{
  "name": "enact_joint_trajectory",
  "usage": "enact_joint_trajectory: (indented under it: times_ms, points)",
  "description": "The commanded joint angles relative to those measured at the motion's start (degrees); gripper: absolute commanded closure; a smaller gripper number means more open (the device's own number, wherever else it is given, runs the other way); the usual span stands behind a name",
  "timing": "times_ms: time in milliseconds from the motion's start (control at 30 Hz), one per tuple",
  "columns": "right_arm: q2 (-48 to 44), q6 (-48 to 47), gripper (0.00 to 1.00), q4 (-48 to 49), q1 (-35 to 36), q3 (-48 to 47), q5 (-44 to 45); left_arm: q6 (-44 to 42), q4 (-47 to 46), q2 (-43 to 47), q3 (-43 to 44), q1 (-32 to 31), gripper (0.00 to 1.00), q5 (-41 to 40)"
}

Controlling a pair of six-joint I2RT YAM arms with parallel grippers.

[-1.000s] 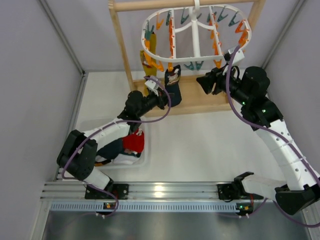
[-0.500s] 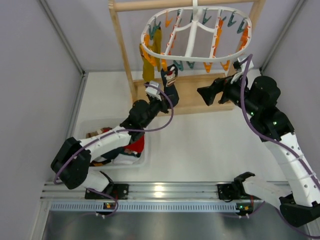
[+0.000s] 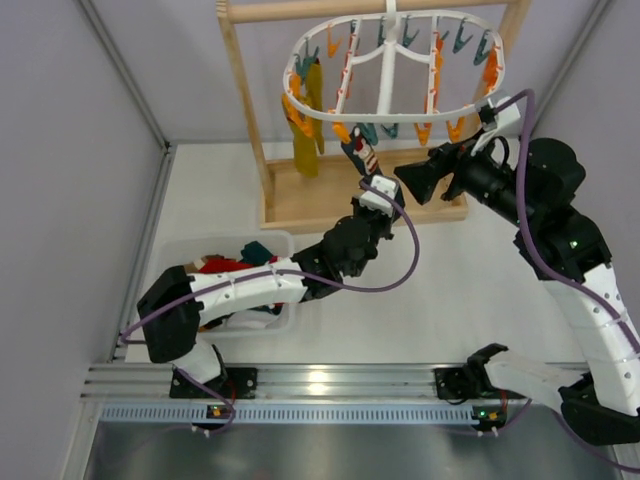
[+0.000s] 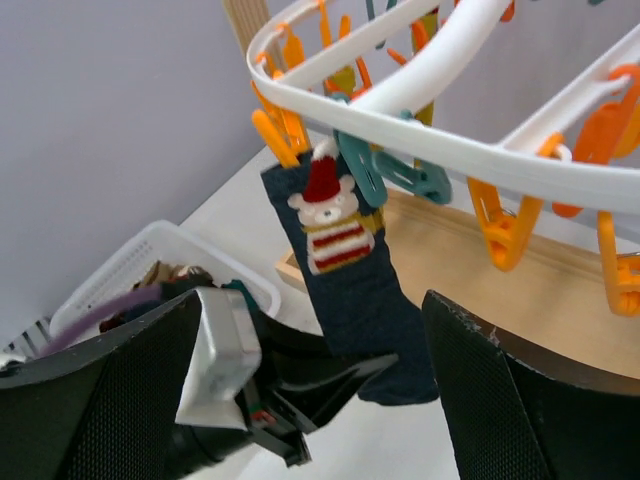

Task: Remove the socks clipped to the hanger

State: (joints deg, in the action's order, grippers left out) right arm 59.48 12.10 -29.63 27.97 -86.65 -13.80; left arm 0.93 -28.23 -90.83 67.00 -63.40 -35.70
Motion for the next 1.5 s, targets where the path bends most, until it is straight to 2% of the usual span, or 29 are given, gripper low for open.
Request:
enact_joint_trajectory:
  times_ms: [0, 133, 433, 533, 633, 667, 800, 1000, 1167, 1467]
  points:
    - [0.63, -0.93, 0.13, -2.88, 0.95, -5.97, 2.02, -4.79, 3.44, -2.95, 5.41, -1.99, 1.0, -4.9]
    - [4.41, -2.78, 0.14, -8.24, 1.04, -12.82, 4.04, -6.46, 4.49, -7.33, 10.5, -3.22, 1.0, -4.99]
    - [12.14, -4.71, 0.15, -13.09, 3.41, -20.22, 9.49, -8.93, 10.21, -16.83, 21.84, -4.1, 1.0, -5.34]
    - [14.34, -5.94, 0.16, -14.75, 6.22, -22.41, 15.71, -10.15, 12.75, -20.0, 25.27, -4.1, 1.0, -5.25]
    - [16.27, -7.52, 0.16, -16.78, 10.17, -24.44, 25.29, -10.86, 13.55, -21.85, 26.68, -4.1, 1.0, -4.64]
    - [16.37, -7.7, 0.16, -17.13, 11.22, -24.62, 31.06, -11.03, 13.55, -22.2, 26.86, -4.1, 1.0, -4.38]
    - [17.42, -8.67, 0.17, -17.66, 16.66, -24.44, 42.26, -12.18, 13.64, -22.99, 27.3, -4.02, 1.0, -4.64]
    - [17.07, -8.94, 0.17, -16.17, 17.56, -21.11, 47.9, -12.0, 13.55, -22.46, 26.51, -3.93, 1.0, -5.34]
    - [17.77, -7.36, 0.2, -15.9, 17.56, -19.87, 55.88, -11.57, 13.55, -22.46, 26.34, -3.75, 1.0, -4.99]
    - [15.05, -4.45, 0.32, -9.06, 17.47, -12.32, 61.35, -9.81, 13.64, -22.47, 27.04, -3.84, 1.0, -2.44]
